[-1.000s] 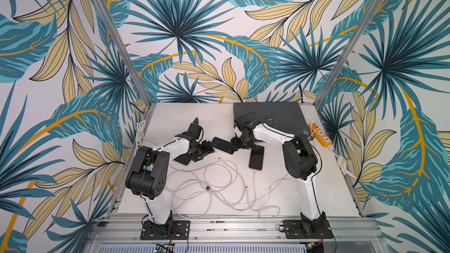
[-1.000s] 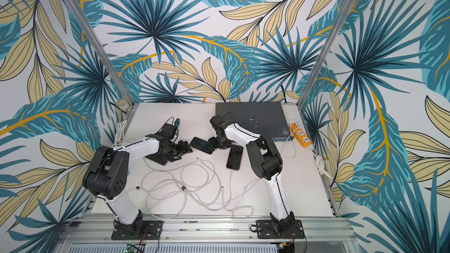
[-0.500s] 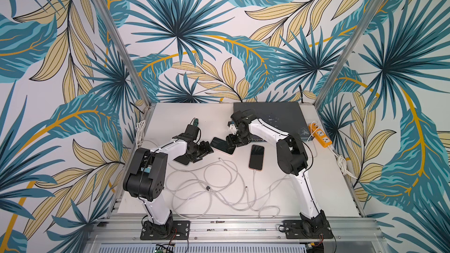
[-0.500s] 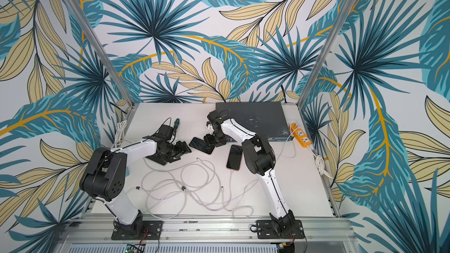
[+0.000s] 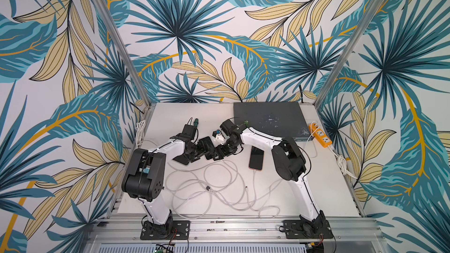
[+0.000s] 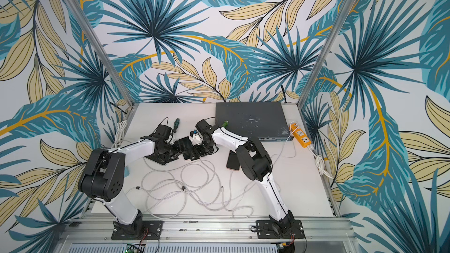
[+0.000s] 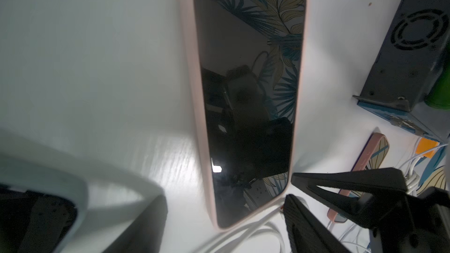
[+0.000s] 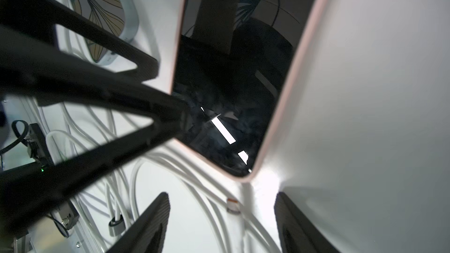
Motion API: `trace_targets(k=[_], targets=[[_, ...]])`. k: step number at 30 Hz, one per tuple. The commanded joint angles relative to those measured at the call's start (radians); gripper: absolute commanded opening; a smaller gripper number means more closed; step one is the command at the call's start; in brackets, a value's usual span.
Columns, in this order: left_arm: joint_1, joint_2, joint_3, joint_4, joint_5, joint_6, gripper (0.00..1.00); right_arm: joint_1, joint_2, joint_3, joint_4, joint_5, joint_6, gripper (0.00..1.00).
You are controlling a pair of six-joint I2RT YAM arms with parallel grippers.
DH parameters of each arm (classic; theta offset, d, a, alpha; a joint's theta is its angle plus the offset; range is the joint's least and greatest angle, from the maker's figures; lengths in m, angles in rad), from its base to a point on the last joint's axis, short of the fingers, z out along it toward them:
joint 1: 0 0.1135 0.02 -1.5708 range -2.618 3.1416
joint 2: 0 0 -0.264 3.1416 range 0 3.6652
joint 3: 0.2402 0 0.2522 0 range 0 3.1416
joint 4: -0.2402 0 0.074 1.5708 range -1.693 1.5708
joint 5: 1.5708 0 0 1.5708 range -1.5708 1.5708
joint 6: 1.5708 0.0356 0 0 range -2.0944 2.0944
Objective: Plug the charging cable into the phone
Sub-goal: Move the phone to the center of the board, then pick up the phone at the center of the board.
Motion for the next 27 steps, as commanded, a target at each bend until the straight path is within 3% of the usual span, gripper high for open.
trace_targets(k=[1, 5, 13, 22, 27], targets=[[0.016, 0.015, -0.017, -0.094, -0.133, 0.021, 0.77, -0.053, -0.05, -0.038, 0.023, 0.052, 0.053, 0.72], [-0.007, 0.029, 0.059, -0.159, -0.192, 0.038, 0.78, -0.098, -0.095, -0.061, 0.028, 0.084, 0.103, 0.72], [-0.131, 0.156, 0.324, -0.426, -0.432, 0.086, 0.97, -0.111, -0.192, -0.136, -0.001, 0.14, 0.112, 0.75], [-0.173, 0.345, 0.52, -0.541, -0.441, 0.063, 1.0, -0.111, -0.274, -0.232, 0.031, 0.15, 0.12, 0.76], [-0.185, 0.359, 0.556, -0.524, -0.388, 0.038, 1.0, -0.111, -0.283, -0.27, 0.043, 0.144, 0.127, 0.76]])
